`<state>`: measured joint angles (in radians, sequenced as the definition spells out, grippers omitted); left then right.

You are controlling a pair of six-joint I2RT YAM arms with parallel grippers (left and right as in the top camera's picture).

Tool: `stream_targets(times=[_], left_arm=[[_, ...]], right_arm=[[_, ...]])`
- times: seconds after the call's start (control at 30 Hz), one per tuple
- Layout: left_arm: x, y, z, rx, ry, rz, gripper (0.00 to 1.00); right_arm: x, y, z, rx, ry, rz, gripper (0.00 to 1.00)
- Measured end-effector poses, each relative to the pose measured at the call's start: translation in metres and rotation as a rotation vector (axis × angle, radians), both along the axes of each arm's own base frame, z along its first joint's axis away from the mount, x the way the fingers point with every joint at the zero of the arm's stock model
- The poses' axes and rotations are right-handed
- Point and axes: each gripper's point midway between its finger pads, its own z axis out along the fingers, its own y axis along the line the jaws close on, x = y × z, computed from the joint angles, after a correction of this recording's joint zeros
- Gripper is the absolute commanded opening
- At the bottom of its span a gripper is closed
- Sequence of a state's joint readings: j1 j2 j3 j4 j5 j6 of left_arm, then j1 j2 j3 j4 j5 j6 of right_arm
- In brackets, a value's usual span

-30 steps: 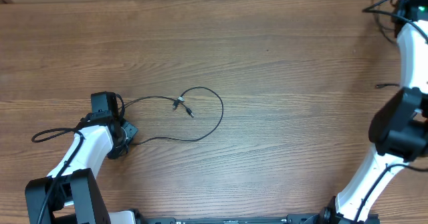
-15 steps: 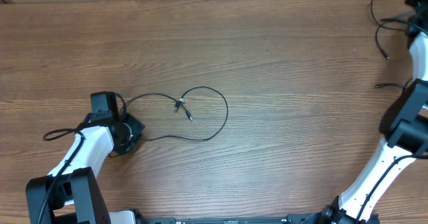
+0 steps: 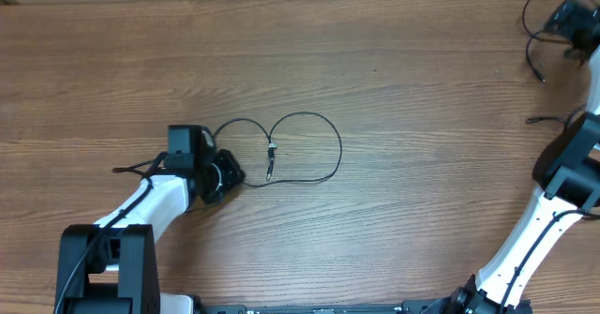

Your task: Untangle cables

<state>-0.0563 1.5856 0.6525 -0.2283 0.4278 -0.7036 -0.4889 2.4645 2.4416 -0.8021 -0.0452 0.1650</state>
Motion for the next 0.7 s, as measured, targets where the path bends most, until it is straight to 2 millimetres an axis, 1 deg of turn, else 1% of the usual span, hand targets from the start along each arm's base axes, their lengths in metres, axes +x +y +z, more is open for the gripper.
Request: stream_targets(times=[0.03, 0.1, 0.13, 0.17, 0.23, 0.3, 0.43, 0.5, 0.57, 0.63, 0.7], left_arm=[[0.002, -0.005, 0.002, -0.007, -0.009, -0.016, 0.04], [0.008, -0.016, 0.009, -0.015, -0.036, -0.046, 0.04], [0.012, -0.02, 0.014, -0.018, -0.052, -0.059, 0.04], [0.016, -0.025, 0.018, -0.022, -0.069, -0.072, 0.04], [0.026, -0.036, 0.03, -0.029, -0.114, -0.105, 0.04], [0.036, -0.05, 0.044, -0.037, -0.168, -0.145, 0.04], [0.053, -0.075, 0.071, -0.051, -0.266, -0.213, 0.04], [0.061, -0.088, 0.085, -0.063, -0.318, -0.239, 0.04], [0.065, -0.097, 0.094, -0.072, -0.354, -0.259, 0.05], [0.067, -0.106, 0.101, -0.079, -0.378, -0.277, 0.04], [0.065, -0.111, 0.102, -0.082, -0.384, -0.29, 0.04]], right_arm=[[-0.004, 0.004, 0.015, 0.014, 0.0, -0.002, 1.0], [-0.021, 0.013, 0.041, 0.045, 0.023, -0.013, 1.0], [-0.029, 0.017, 0.05, 0.062, 0.037, -0.019, 1.0], [-0.039, 0.022, 0.057, 0.08, 0.057, -0.022, 1.0], [-0.054, 0.031, 0.062, 0.112, 0.101, -0.026, 1.0], [-0.069, 0.042, 0.055, 0.159, 0.161, -0.025, 1.0], [-0.083, 0.068, 0.038, 0.266, 0.247, 0.011, 1.0], [-0.086, 0.087, 0.035, 0.321, 0.274, 0.051, 1.0], [-0.087, 0.109, 0.032, 0.356, 0.303, 0.093, 1.0], [-0.087, 0.131, 0.03, 0.369, 0.334, 0.14, 1.0], [-0.083, 0.151, 0.028, 0.353, 0.358, 0.171, 1.0]])
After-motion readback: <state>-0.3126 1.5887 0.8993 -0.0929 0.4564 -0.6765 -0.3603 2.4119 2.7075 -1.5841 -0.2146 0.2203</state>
